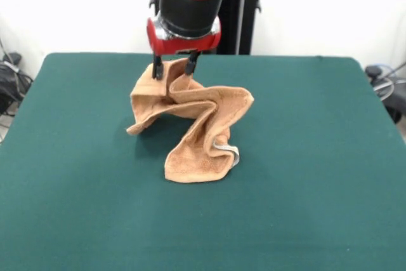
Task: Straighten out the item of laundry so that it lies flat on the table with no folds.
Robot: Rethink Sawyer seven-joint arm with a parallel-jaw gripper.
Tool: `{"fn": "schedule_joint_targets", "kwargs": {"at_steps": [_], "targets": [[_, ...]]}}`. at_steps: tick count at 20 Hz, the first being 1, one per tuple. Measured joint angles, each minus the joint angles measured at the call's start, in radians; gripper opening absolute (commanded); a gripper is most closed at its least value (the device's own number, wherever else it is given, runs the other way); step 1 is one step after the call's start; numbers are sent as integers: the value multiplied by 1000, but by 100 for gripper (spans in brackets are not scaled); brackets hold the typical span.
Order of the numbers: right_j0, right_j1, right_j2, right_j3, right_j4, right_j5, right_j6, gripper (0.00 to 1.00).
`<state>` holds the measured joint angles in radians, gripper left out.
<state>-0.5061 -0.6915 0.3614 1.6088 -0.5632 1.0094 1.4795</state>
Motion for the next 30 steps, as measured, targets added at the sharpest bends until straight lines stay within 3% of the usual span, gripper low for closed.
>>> {"fn": "schedule_joint_targets", "kwargs": {"at_steps": [5, 15, 30], "targets": [[0, -56, 0, 52, 34, 22, 0, 100], [0, -81, 0, 75, 45, 30, 0, 100], [-22, 42, 1, 5, 56, 44, 0, 100]]}}
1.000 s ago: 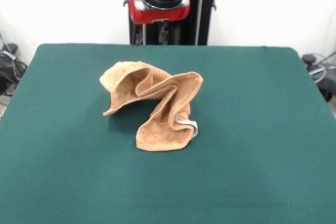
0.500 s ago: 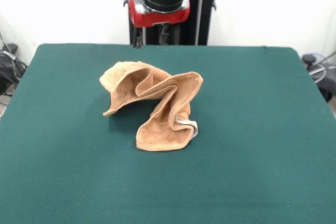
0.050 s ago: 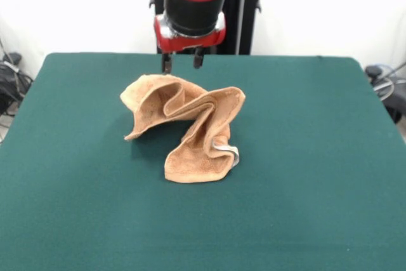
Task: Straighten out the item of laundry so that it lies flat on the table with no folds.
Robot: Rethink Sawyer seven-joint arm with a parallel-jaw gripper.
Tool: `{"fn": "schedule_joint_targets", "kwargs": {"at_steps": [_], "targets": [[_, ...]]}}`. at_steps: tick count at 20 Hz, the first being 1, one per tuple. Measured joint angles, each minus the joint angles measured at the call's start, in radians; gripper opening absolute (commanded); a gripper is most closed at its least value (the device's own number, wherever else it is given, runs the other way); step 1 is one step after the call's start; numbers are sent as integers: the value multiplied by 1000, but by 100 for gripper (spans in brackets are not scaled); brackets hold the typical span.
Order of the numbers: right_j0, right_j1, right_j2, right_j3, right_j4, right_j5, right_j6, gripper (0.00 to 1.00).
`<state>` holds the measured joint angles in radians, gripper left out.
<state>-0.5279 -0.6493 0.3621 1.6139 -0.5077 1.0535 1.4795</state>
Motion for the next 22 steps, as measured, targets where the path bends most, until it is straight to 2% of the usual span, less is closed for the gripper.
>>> {"fn": "schedule_joint_targets", "kwargs": {"at_steps": [13, 22], "targets": [[-48, 138, 3, -142, 30, 116, 0, 100], [-48, 147, 5, -151, 32, 117, 0, 100]]}}
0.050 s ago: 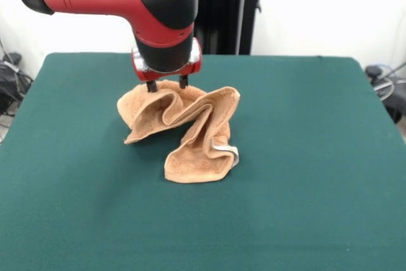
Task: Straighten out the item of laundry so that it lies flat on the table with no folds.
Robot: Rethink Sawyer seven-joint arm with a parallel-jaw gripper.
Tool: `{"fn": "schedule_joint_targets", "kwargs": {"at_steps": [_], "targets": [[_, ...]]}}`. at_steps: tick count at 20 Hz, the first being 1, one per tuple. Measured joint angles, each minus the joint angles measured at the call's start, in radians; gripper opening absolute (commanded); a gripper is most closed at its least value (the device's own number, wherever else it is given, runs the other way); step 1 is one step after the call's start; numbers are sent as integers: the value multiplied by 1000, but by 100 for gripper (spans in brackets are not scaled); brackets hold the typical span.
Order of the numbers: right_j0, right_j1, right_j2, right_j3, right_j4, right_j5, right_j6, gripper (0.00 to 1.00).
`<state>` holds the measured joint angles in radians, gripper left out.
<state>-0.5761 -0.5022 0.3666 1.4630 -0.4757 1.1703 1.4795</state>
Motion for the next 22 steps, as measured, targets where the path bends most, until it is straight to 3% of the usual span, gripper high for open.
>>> {"fn": "schedule_joint_targets", "kwargs": {"at_steps": [22], "targets": [[4, 32, 0, -48, -11, -6, 0, 100]]}}
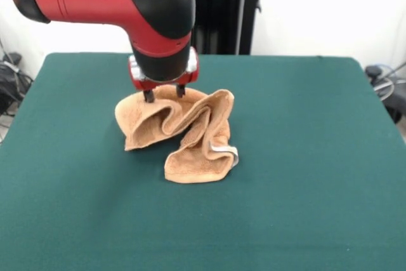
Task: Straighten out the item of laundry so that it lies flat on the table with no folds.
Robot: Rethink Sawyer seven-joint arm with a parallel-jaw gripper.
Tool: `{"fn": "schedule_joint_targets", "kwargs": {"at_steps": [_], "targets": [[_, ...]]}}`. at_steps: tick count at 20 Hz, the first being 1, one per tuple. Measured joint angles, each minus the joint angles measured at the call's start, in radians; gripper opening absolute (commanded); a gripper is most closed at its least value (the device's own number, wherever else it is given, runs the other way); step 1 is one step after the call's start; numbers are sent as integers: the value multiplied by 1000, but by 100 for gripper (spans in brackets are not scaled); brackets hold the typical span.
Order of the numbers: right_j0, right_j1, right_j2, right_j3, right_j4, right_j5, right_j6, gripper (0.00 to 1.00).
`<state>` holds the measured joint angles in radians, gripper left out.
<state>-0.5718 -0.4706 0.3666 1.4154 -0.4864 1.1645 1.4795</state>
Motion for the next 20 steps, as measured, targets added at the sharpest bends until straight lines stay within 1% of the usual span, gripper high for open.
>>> {"fn": "schedule_joint_targets", "kwargs": {"at_steps": [13, 20], "targets": [[1, 66, 0, -57, -2, -76, 0, 100], [1, 86, 0, -72, -44, -112, 0, 100]]}}
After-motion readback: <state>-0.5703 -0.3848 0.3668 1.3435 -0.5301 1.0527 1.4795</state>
